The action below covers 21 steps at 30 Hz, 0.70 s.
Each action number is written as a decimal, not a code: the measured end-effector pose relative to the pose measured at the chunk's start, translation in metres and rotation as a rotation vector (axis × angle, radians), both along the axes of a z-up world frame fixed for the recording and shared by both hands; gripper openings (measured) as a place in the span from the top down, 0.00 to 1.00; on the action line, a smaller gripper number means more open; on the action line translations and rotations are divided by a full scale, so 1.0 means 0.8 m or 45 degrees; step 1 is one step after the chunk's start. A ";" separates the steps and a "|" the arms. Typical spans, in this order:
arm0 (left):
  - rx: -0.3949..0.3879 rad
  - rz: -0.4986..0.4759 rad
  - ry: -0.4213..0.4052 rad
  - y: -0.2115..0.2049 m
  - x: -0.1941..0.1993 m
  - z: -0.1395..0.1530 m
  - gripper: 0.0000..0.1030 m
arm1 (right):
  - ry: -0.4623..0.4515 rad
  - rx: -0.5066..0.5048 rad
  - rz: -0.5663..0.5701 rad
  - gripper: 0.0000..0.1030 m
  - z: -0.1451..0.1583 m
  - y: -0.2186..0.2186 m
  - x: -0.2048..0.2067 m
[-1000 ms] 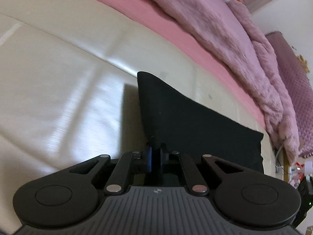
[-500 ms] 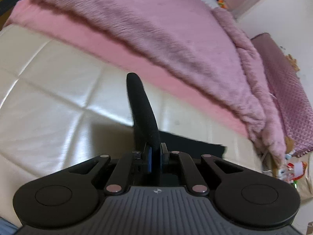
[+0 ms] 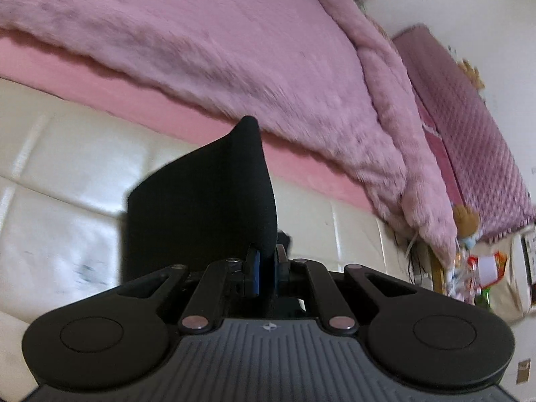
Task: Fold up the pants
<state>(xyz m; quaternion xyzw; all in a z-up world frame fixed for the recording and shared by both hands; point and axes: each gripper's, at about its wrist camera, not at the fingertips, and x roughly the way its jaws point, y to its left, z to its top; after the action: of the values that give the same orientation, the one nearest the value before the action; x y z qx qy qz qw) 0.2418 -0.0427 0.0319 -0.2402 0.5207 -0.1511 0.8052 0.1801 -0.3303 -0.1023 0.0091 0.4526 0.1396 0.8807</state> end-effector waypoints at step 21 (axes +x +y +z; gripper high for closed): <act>0.174 -0.189 0.246 -0.145 0.038 -0.134 0.93 | 0.088 0.097 0.018 0.98 -0.039 -0.011 0.020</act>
<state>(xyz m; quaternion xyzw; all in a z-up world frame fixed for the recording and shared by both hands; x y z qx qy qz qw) 0.2721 -0.1588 -0.0754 -0.1590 0.6212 -0.1505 0.7524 0.1963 -0.3395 -0.1335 0.0443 0.4771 0.1624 0.8626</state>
